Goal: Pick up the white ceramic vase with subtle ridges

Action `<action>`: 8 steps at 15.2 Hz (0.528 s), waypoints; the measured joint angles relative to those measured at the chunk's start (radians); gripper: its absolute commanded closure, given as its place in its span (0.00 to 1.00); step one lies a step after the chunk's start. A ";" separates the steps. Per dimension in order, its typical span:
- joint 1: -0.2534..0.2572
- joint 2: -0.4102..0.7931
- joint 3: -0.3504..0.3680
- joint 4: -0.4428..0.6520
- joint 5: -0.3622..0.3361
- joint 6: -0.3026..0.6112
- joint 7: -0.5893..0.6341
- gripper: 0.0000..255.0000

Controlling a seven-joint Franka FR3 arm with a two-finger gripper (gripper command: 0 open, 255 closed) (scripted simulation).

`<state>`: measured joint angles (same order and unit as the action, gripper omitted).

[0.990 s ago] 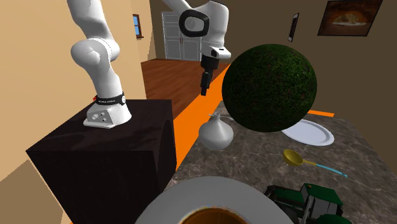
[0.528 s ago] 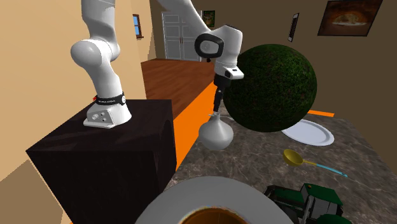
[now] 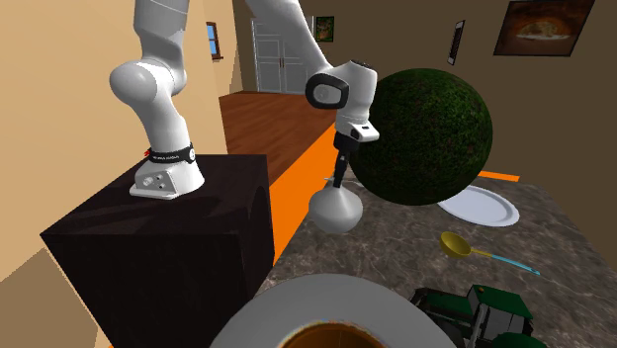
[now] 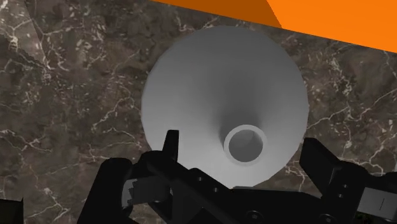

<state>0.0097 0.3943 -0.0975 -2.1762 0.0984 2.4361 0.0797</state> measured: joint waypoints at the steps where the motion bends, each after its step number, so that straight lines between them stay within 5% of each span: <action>1: 0.001 0.006 0.001 0.000 0.001 0.006 0.001 0.00; 2: 0.001 0.009 0.002 0.001 0.002 0.008 0.001 1.00; 8: 0.001 0.012 0.002 0.003 0.002 0.010 0.001 1.00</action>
<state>0.0106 0.4059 -0.0955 -2.1732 0.1005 2.4462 0.0808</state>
